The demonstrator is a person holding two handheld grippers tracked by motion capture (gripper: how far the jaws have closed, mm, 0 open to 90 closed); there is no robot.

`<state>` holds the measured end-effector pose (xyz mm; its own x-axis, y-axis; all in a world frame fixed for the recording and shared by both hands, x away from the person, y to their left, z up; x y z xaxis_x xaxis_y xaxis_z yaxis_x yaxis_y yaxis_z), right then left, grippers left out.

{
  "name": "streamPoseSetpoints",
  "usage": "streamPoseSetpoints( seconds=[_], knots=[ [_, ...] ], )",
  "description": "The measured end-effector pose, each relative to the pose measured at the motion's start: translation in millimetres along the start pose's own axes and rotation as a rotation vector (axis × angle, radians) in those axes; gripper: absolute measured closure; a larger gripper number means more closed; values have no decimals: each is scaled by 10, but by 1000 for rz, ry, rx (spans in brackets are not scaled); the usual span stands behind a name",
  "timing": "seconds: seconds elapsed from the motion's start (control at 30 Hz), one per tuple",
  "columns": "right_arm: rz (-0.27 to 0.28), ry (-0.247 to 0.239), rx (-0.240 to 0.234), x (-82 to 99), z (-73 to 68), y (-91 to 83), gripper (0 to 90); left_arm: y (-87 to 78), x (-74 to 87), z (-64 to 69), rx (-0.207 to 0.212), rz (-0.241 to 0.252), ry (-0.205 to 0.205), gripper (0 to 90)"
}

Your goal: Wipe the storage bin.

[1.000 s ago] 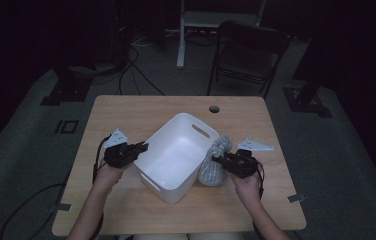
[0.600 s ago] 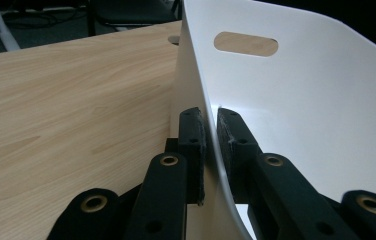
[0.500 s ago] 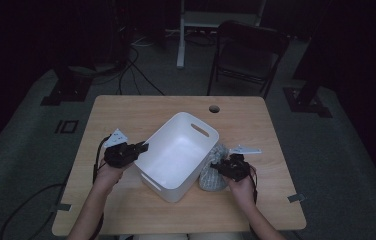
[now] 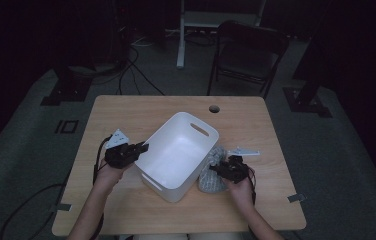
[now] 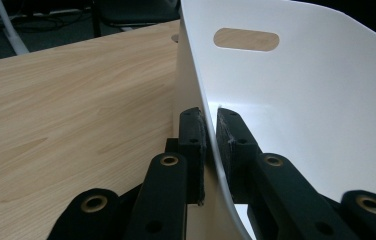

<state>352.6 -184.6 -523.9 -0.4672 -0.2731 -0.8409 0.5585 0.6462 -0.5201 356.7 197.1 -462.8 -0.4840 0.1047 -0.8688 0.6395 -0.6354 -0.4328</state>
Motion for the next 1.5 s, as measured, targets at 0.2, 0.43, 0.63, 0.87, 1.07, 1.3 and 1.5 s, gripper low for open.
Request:
streamPoseSetpoints(
  seconds=[0.2, 0.43, 0.63, 0.87, 1.07, 1.3, 1.5],
  knots=[
    [111, -33, -59, -228, -188, -278, 687, 7, -3, 16, -4, -3, 11, 820],
    [138, -60, -58, -288, -327, -314, 685, 8, -1, 17, 2, -2, 9, 819],
    [100, -73, -33, -211, -312, -227, 683, 11, -2, 26, -2, -4, 16, 818],
    [38, -37, -22, -55, -204, -56, 682, 15, 2, 20, 3, 1, 4, 807],
    [-11, -1, -12, 71, -118, 113, 682, 16, -4, 40, -19, -5, 18, 807],
    [-57, 22, -13, 144, -59, 210, 688, 20, -3, 61, -37, -2, 22, 808],
    [-36, -30, -48, 37, -177, 71, 696, 24, -6, 85, -46, -7, 35, 809]
  ],
)
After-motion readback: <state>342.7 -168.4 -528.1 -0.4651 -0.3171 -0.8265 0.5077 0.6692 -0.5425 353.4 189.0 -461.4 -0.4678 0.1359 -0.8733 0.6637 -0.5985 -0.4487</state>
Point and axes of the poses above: each handheld gripper's, and its own axes: y roughly forward along the jaws, x roughly out of its underside, z roughly to its right, the point moved 1 cm from there along y, roughly forward along the jaws, and after that the axes turned 11 degrees about -y, right-handed, at the moved point
